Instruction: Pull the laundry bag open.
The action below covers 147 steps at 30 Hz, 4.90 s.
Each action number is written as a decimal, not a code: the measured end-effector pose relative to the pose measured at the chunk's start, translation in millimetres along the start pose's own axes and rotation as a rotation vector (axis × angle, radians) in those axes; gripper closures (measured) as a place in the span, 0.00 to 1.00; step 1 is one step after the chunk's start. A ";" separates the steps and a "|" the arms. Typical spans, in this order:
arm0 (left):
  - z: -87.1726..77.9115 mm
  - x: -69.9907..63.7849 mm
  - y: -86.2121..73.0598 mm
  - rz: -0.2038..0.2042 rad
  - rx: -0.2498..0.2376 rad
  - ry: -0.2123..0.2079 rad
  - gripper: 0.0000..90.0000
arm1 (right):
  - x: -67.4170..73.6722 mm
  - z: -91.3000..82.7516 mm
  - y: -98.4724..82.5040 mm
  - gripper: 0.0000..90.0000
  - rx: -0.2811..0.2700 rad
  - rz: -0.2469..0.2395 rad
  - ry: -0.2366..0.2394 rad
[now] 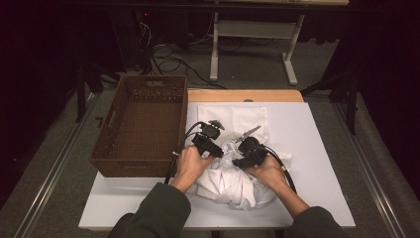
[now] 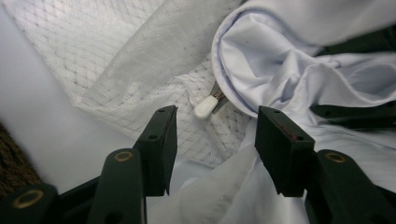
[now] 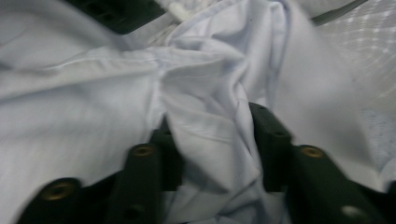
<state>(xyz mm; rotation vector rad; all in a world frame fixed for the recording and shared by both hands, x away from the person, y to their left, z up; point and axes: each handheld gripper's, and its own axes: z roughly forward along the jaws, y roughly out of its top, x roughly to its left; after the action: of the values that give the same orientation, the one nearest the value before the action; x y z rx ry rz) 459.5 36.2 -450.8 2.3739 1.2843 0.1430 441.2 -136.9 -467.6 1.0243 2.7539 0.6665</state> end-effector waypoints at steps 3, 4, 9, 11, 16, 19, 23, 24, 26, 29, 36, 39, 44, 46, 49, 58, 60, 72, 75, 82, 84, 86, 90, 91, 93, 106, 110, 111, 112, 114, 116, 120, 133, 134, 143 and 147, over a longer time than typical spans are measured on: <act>1.4 2.7 1.2 -0.004 0.010 0.011 0.54 | 1.6 -9.8 -5.1 0.89 -0.032 -0.031 0.005; 2.2 2.7 1.6 -0.012 0.010 0.015 0.55 | 1.5 -14.4 -7.6 0.91 -0.053 -0.044 0.010; 10.6 4.4 3.8 -0.023 0.036 0.033 0.55 | 2.6 -30.4 -17.0 0.93 -0.087 -0.073 0.018; 16.0 4.6 4.5 -0.024 0.052 0.042 0.55 | 0.7 -35.3 -21.6 0.93 -0.083 -0.073 0.020; 29.9 4.7 7.0 -0.023 0.089 0.042 0.55 | -3.9 -35.5 -26.8 0.92 -0.065 -0.046 0.039; 36.0 2.8 8.1 -0.004 0.100 0.038 0.54 | -3.6 -32.9 -25.8 0.92 -0.053 -0.050 0.032; 37.6 -1.9 10.2 0.028 0.089 0.027 0.54 | -5.2 -29.8 -24.9 0.92 -0.045 -0.041 0.040; 38.1 -3.2 11.0 0.037 0.088 0.017 0.54 | -5.6 -29.3 -24.8 0.92 -0.043 -0.040 0.038; 40.7 -7.4 13.0 0.065 0.101 0.018 0.56 | -6.2 -28.6 -24.4 0.92 -0.038 -0.039 0.041; 46.4 -12.9 15.4 0.097 0.118 0.036 0.62 | -6.8 -27.5 -23.8 0.92 -0.033 -0.031 0.043; 46.2 -24.3 16.3 0.179 0.136 0.057 0.91 | -7.3 -27.0 -23.1 0.92 -0.029 -0.011 0.048; 39.5 -24.7 11.6 0.179 0.079 0.067 0.92 | -7.4 -28.1 -23.4 0.92 -0.034 -0.011 0.049; 0.6 -24.3 -2.0 0.180 -0.066 0.063 0.92 | -8.2 -28.6 -21.3 0.92 -0.028 0.001 0.049; -11.0 -24.9 -9.9 0.189 -0.097 0.065 0.92 | -9.5 -28.1 -19.7 0.92 -0.020 0.008 0.044; -19.8 -24.9 -22.9 0.200 -0.122 0.060 0.92 | -11.8 -26.4 -16.3 0.92 -0.014 0.017 0.037; -22.1 -16.3 -43.4 0.188 -0.144 0.037 0.91 | -19.7 -16.8 -3.9 0.91 -0.035 0.041 -0.088; -20.9 -13.0 -45.3 0.179 -0.158 0.018 0.91 | -19.4 -17.0 -2.8 0.86 -0.031 0.035 -0.095; -23.6 -7.9 -54.0 0.168 -0.245 -0.046 0.91 | 1.2 -36.0 -0.4 0.96 -0.093 -0.061 -0.095; -27.4 -9.9 -55.9 0.171 -0.255 -0.033 0.91 | 1.0 -19.8 9.8 0.97 -0.040 -0.062 -0.122; -34.5 -6.5 -58.7 0.161 -0.271 -0.032 0.91 | -13.7 4.1 18.6 0.98 0.016 -0.055 -0.221; -33.3 -6.6 -58.8 0.163 -0.266 -0.032 0.91 | -16.5 6.0 18.2 0.97 0.020 -0.036 -0.215; -32.7 -5.6 -59.1 0.160 -0.262 -0.033 0.91 | -14.1 2.2 17.5 0.89 -0.001 -0.039 -0.216; -32.0 -3.7 -58.6 0.150 -0.266 -0.043 0.91 | -3.9 -20.4 13.5 0.73 -0.070 -0.033 -0.158; -31.7 -3.8 -58.5 0.150 -0.265 -0.043 0.91 | -1.6 -27.1 11.9 0.70 -0.095 -0.041 -0.150; -30.9 -4.0 -58.4 0.148 -0.269 -0.050 0.91 | 4.0 -39.1 8.8 0.66 -0.137 -0.043 -0.134; -32.8 -1.8 -60.7 0.144 -0.260 -0.056 0.91 | 7.9 16.6 26.0 0.99 0.017 -0.120 -0.170; -32.9 -3.1 -61.0 0.152 -0.254 -0.045 0.91 | -3.3 15.1 28.5 0.98 0.015 -0.066 -0.193; -32.5 -3.8 -61.2 0.154 -0.251 -0.041 0.91 | -2.9 13.3 27.9 0.97 0.006 -0.066 -0.201; -32.2 -4.3 -61.5 0.158 -0.246 -0.034 0.91 | -1.3 11.9 27.2 0.93 -0.003 -0.067 -0.202; -31.5 -4.3 -62.1 0.156 -0.238 -0.028 0.91 | 6.0 1.9 24.1 0.84 -0.038 -0.071 -0.170; -30.8 -3.1 -61.8 0.149 -0.235 -0.029 0.91 | 12.0 -8.4 20.8 0.77 -0.083 -0.095 -0.139; -29.1 -3.9 -61.3 0.145 -0.231 -0.027 0.91 | 25.9 -31.5 13.9 0.65 -0.149 -0.120 -0.084; -28.2 -3.2 -62.7 0.143 -0.231 -0.036 0.91 | 21.5 6.7 9.1 0.43 -0.026 -0.061 0.002; -28.1 -3.5 -62.8 0.143 -0.230 -0.035 0.91 | 20.2 9.1 9.8 0.44 -0.019 -0.058 0.006; -25.1 -3.9 -63.7 0.141 -0.228 -0.033 0.91 | 23.2 16.3 10.0 0.89 0.028 -0.120 0.033; -25.1 -2.0 -64.0 0.140 -0.226 -0.039 0.91 | 24.7 9.6 9.4 0.94 0.012 -0.137 0.002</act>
<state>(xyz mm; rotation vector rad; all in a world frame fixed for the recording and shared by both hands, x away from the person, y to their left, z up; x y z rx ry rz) 401.6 73.1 -454.9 2.2591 1.0252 0.2682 430.6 -111.2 -471.1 0.8279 2.8014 0.6308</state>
